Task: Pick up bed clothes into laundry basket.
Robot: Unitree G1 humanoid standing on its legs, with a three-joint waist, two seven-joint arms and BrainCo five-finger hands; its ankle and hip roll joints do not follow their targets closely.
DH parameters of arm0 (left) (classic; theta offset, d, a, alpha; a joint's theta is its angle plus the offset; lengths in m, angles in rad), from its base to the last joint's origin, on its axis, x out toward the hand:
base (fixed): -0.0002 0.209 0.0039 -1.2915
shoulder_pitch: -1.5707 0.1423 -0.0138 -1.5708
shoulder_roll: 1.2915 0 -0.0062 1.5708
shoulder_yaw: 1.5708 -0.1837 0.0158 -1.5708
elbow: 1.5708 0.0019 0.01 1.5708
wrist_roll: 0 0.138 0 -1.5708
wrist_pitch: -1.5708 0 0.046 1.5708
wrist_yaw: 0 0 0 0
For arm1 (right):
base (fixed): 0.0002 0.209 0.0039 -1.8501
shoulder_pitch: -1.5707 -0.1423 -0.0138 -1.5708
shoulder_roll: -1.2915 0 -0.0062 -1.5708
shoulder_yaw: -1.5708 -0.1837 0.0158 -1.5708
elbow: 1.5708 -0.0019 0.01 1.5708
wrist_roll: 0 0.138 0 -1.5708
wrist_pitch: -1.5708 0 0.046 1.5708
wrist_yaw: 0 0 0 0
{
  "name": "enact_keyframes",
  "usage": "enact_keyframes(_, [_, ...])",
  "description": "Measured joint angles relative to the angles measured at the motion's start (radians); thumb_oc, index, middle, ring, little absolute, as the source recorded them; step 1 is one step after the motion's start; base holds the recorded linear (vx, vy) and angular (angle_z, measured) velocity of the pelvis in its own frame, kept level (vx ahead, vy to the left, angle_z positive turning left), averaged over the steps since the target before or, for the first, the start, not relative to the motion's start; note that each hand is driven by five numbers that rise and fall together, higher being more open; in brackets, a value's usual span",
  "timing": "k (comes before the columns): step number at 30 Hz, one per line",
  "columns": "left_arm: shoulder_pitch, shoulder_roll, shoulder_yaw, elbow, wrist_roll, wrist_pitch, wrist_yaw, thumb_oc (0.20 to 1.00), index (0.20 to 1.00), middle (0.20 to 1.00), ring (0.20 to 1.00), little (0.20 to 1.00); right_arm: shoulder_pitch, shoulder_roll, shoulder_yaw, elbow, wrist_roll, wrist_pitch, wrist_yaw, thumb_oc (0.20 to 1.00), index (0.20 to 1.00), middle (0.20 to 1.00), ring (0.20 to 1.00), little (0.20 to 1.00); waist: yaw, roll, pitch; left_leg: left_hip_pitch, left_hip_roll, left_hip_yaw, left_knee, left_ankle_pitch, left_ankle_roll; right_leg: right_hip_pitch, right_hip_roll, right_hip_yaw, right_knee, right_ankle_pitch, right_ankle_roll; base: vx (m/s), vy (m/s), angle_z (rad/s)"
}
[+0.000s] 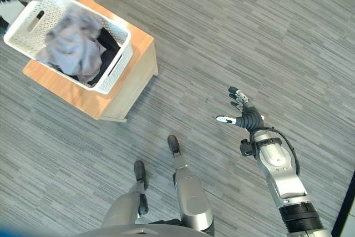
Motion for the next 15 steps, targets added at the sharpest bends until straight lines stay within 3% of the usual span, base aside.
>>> enact_keyframes(4, [-0.010, 0.034, -0.003, -0.028, 0.018, -0.004, 0.001, 1.000, 1.000, 1.000, 1.000, 1.000, -0.009, -0.024, -0.019, 0.013, -0.001, 0.004, 0.005, 1.000, 1.000, 1.000, 1.000, 1.000, 0.018, 0.060, -0.043, 0.026, -0.001, -0.016, 0.000, 0.000, 0.000, 0.035, -0.007, -0.021, 0.000, -0.008, 0.002, 0.05, -0.008, 0.13])
enact_keyframes(7, [-0.010, 0.062, 0.005, -0.080, 0.017, -0.005, 0.005, 1.000, 1.000, 1.000, 1.000, 1.000, -0.016, -0.032, -0.027, 0.021, -0.001, 0.005, 0.009, 1.000, 1.000, 1.000, 1.000, 1.000, 0.028, 0.074, -0.059, 0.046, -0.004, -0.028, 0.000, 0.000, 0.000, 0.058, -0.004, -0.028, 0.000, -0.011, 0.000, 0.07, -0.002, 0.10])
enact_keyframes(8, [0.013, 0.128, 0.051, -0.235, 0.006, -0.004, 0.014, 1.000, 1.000, 1.000, 1.000, 1.000, -0.020, -0.027, -0.037, 0.022, -0.001, 0.005, 0.020, 1.000, 1.000, 1.000, 1.000, 1.000, 0.054, 0.078, -0.063, 0.069, 0.001, -0.038, 0.000, -0.002, -0.002, 0.085, -0.003, -0.038, 0.000, -0.020, -0.003, 0.08, 0.012, 0.14])
enact_keyframes(9, [0.023, 0.137, 0.076, -0.275, 0.005, -0.010, 0.018, 1.000, 1.000, 1.000, 1.000, 1.000, -0.011, -0.028, -0.043, 0.022, -0.001, 0.005, 0.022, 1.000, 1.000, 1.000, 1.000, 1.000, 0.058, 0.079, -0.072, 0.071, 0.001, -0.038, 0.000, -0.002, -0.002, 0.087, -0.002, -0.038, 0.000, -0.020, -0.004, -0.01, 0.019, 0.14])
enact_keyframes(10, [0.117, 0.181, 0.190, -0.429, -0.036, -0.008, 0.043, 1.000, 1.000, 1.000, 1.000, 1.000, -0.010, -0.027, -0.052, 0.015, -0.002, 0.009, 0.024, 1.000, 1.000, 1.000, 1.000, 1.000, 0.075, 0.085, -0.081, 0.080, 0.001, -0.045, 0.000, -0.003, -0.002, 0.095, -0.003, -0.050, 0.003, -0.026, -0.005, -0.01, 0.017, 0.05])
enact_keyframes(11, [0.390, 0.191, 0.468, -0.692, -0.144, -0.070, 0.101, 1.000, 1.000, 1.000, 1.000, 1.000, -0.010, -0.028, -0.069, 0.018, -0.002, 0.007, 0.022, 1.000, 1.000, 1.000, 1.000, 1.000, 0.112, 0.100, -0.096, 0.103, 0.001, -0.051, 0.010, -0.010, 0.003, 0.104, 0.001, -0.050, 0.047, -0.047, -0.002, -0.05, -0.006, 0.05])
enact_keyframes(13, [0.639, 0.176, 0.659, -0.874, -0.212, -0.120, 0.121, 1.000, 1.000, 1.000, 1.000, 1.000, -0.025, -0.025, -0.073, 0.016, -0.002, 0.006, 0.024, 1.000, 1.000, 1.000, 1.000, 1.000, 0.130, 0.110, -0.120, 0.124, 0.002, -0.065, 0.005, -0.018, 0.008, 0.102, 0.000, -0.062, 0.106, -0.094, 0.009, -0.01, -0.104, 0.23])
enact_keyframes(14, [0.980, 0.045, 0.927, -1.049, -0.349, -0.154, 0.096, 1.000, 1.000, 1.000, 1.000, 1.000, 0.001, -0.012, -0.111, -0.029, -0.001, 0.008, 0.027, 1.000, 1.000, 1.000, 1.000, 1.000, 0.132, 0.137, -0.130, 0.126, 0.010, -0.127, 0.015, -0.035, 0.020, 0.102, -0.002, -0.052, 0.198, -0.137, 0.023, 0.05, -0.136, 1.04])
enact_keyframes(15, [1.146, -0.164, 1.044, -1.129, -0.477, -0.194, 0.061, 1.000, 1.000, 1.000, 1.000, 1.000, 0.066, 0.014, -0.166, -0.074, 0.004, 0.005, 0.025, 1.000, 1.000, 1.000, 1.000, 1.000, 0.106, 0.170, -0.147, 0.132, 0.010, -0.202, 0.032, -0.041, 0.026, 0.099, 0.009, 0.008, 0.296, -0.183, 0.019, 0.11, -0.143, 2.06])
